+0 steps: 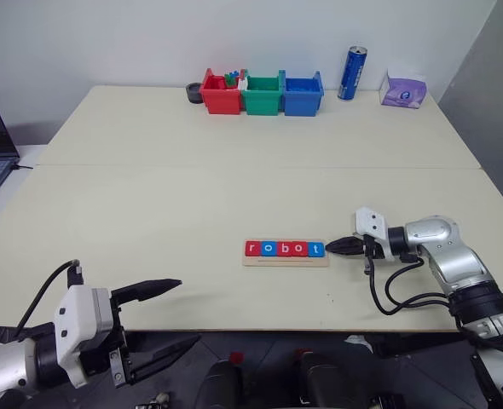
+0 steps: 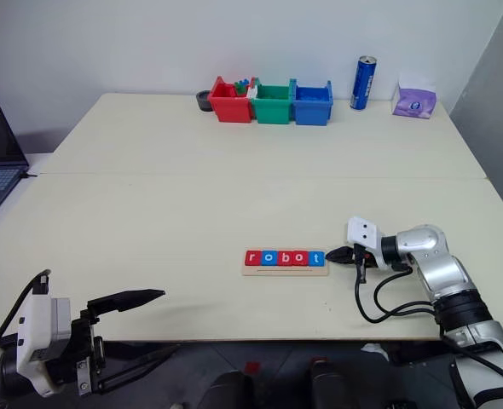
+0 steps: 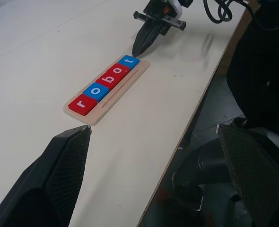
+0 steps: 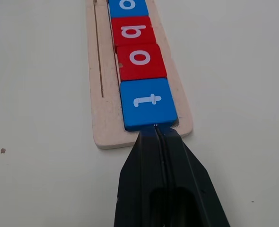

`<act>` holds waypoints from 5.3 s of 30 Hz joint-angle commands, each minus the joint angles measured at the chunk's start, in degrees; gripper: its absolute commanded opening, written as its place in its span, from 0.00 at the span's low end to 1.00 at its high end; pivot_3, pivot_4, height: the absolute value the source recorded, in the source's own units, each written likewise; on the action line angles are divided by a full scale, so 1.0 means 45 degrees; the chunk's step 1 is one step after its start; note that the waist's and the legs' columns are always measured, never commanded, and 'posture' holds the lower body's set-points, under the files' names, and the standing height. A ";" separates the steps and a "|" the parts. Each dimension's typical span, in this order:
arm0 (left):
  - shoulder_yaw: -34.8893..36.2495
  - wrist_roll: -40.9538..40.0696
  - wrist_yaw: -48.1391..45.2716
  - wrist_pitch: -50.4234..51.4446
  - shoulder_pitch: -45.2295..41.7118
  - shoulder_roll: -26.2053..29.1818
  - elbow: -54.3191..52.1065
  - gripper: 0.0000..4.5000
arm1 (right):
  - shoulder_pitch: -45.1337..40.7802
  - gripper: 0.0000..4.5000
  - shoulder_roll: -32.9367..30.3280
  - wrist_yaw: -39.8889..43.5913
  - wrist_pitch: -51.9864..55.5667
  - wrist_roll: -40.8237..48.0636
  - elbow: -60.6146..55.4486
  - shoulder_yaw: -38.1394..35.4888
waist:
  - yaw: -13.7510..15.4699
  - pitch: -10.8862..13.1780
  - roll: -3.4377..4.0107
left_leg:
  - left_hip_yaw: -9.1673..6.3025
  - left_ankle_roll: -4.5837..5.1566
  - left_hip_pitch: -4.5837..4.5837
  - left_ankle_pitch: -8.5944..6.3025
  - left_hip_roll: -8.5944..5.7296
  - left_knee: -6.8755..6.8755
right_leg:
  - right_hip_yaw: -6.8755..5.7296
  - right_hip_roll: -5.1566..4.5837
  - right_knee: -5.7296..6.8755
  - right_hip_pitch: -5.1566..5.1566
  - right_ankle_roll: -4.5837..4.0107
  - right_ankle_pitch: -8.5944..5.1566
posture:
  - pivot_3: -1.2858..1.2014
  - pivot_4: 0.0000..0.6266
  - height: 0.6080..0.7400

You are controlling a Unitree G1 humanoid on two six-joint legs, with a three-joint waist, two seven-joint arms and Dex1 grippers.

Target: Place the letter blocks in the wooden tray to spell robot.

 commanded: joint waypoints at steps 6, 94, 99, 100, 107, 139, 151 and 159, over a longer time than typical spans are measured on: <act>0.0078 -0.0029 0.0145 -0.0037 0.0073 0.0033 -0.0209 1.00 | -0.0310 0.01 0.0264 -0.0126 -0.0413 -0.0161 0.0101 0.0061 | -0.0002 0.0000 0.0000 | -0.0001 0.0000 0.0001 0.0000 -0.0001 0.0000 | 0.0000 0.0001 0.0000 0.0000 0.0000 0.0000 | 0.52 0.24 1.00; 0.0079 0.0236 0.0032 0.0003 -0.0194 0.0158 -0.0128 1.00 | -0.0316 0.01 0.0584 -0.0324 0.0875 0.0391 -0.1076 -0.0072 | -0.0001 0.0000 0.0000 | -0.0004 0.0000 0.0000 0.0000 0.0003 -0.0002 | -0.0002 -0.0001 0.0000 0.0000 -0.0004 0.0000 | 0.52 0.24 1.00; 0.0017 0.0235 -0.0023 0.0017 -0.0353 0.0244 -0.0026 1.00 | -0.0054 0.01 0.0469 -0.0361 0.0921 0.0398 -0.1286 -0.0066 | -0.0001 0.0000 -0.0001 | -0.0005 0.0000 0.0000 0.0000 0.0000 -0.0002 | -0.0002 0.0000 0.0001 -0.0001 -0.0004 0.0000 | 0.52 0.24 1.00; 0.0017 0.0226 -0.0026 0.0035 -0.0388 0.0260 -0.0020 1.00 | -0.0052 0.01 0.0518 -0.0402 0.0955 0.0390 -0.1318 -0.0047 | -0.0002 0.0000 0.0000 | -0.0007 0.0000 0.0000 0.0000 0.0000 -0.0002 | -0.0001 0.0001 0.0001 0.0000 -0.0003 -0.0001 | 0.52 0.24 1.00; 0.0051 0.0189 -0.0035 0.0132 -0.0475 0.0293 -0.0052 1.00 | -0.0159 0.01 0.1070 -0.0732 0.1063 0.0246 -0.1330 0.0118 | -0.0007 0.0000 0.0000 | -0.0007 0.0000 0.0000 0.0000 0.0002 -0.0003 | -0.0002 0.0002 0.0001 -0.0001 -0.0003 0.0000 | 0.52 0.24 1.00; 0.0120 0.0209 -0.0034 0.0167 -0.0547 0.0372 -0.0018 1.00 | -0.0047 0.01 0.1166 -0.0967 0.0771 -0.0004 -0.1051 0.0243 | -0.0005 0.0000 0.0000 | -0.0007 0.0000 0.0000 0.0000 0.0003 -0.0003 | 0.0000 0.0001 0.0001 -0.0001 -0.0005 -0.0001 | 0.52 0.24 1.00; 0.0172 0.0271 -0.0042 0.0116 -0.0454 0.0324 -0.0048 1.00 | -0.0115 0.01 0.0841 -0.0759 0.0676 0.0143 -0.0892 0.0101 | -0.0005 0.0000 0.0000 | -0.0007 0.0000 0.0000 0.0000 0.0004 -0.0003 | -0.0001 0.0000 0.0001 -0.0001 -0.0005 -0.0001 | 0.52 0.24 1.00; 0.0062 0.0295 -0.0041 0.0100 -0.0579 0.0354 0.0020 1.00 | 0.0103 0.01 0.0421 -0.0561 0.0637 0.0225 -0.1012 0.0074 | -0.0004 0.0000 -0.0001 | -0.0007 0.0000 0.0000 0.0000 0.0001 -0.0002 | -0.0001 0.0001 0.0001 -0.0001 -0.0005 -0.0002 | 0.52 0.24 1.00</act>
